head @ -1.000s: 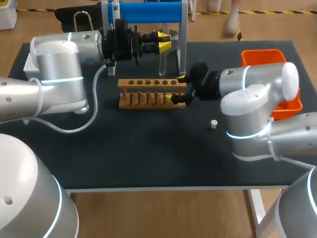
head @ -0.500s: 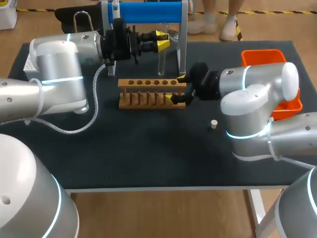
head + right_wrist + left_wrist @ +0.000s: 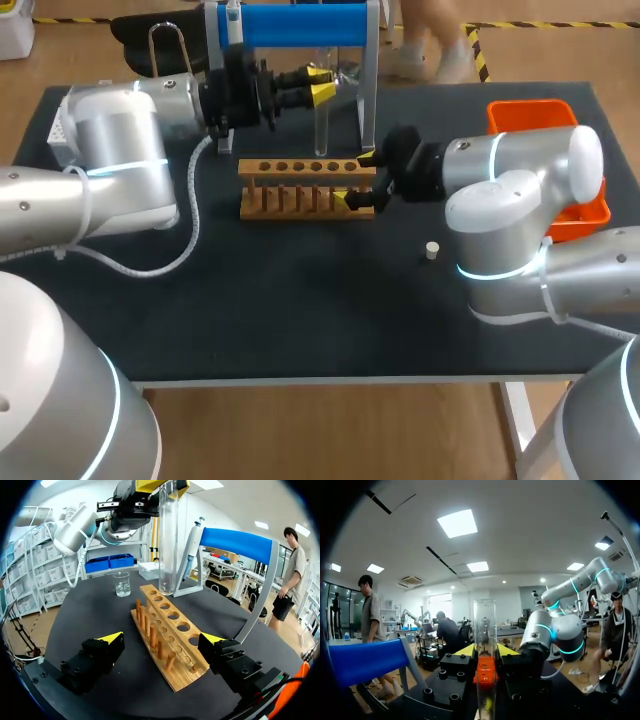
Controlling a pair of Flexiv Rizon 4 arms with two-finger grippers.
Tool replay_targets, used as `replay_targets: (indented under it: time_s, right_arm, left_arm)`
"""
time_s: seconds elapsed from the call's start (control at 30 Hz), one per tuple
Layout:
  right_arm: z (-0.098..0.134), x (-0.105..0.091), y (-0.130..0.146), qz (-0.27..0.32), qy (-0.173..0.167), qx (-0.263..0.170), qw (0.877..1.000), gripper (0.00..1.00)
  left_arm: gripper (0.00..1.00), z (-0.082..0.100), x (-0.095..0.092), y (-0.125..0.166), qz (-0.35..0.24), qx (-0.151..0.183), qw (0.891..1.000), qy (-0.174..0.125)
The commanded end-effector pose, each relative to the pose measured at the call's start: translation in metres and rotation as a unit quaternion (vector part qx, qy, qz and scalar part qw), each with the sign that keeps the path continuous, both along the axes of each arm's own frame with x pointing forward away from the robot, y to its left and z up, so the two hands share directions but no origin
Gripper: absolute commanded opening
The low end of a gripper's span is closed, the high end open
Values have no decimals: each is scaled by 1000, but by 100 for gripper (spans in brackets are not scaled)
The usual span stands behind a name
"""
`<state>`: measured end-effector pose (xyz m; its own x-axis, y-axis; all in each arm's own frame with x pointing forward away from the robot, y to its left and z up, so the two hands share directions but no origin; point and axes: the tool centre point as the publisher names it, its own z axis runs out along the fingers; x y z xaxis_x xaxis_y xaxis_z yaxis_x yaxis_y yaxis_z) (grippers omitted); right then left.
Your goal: Invert the test tube, pick up the pipette, mount the tip to pipette, aspirate from beaker and dispense into the tube, eject the tip, return the pipette, and cap with the stopper.
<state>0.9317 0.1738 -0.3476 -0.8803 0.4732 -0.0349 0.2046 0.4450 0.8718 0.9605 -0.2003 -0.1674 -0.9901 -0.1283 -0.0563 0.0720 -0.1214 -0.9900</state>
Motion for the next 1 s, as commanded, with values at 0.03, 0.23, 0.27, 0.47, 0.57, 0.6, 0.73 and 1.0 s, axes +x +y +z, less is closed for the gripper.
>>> replay_targets:
  time_s: [0.03,0.23,0.27,0.47,0.57,0.6,0.73,1.0]
  right_arm:
    - [0,0,0,-1,0,0,1000,100]
    - [0,0,0,-1,0,0,1000,100]
    - [0,0,0,-1,0,0,1000,100]
    - [0,0,0,-1,0,0,1000,100]
    - [0,0,0,-1,0,0,1000,100]
    - [0,0,0,-1,0,0,1000,100]
    - [0,0,0,-1,0,0,1000,100]
    - [0,0,0,-1,0,0,1000,100]
  left_arm:
    - [0,-6,8,-2,-2,-5,1000,2]
    - [0,-14,13,-2,-2,-11,1000,9]
    - [0,-15,13,-1,-2,-10,1000,11]
    - [0,-23,16,2,-1,-11,1000,18]
    - [0,-25,18,4,-1,-10,1000,19]
    - [0,-26,18,5,-2,-10,1000,20]
    - [0,-28,20,7,-4,-9,1000,17]
    - [0,-34,24,9,-4,-8,1000,17]
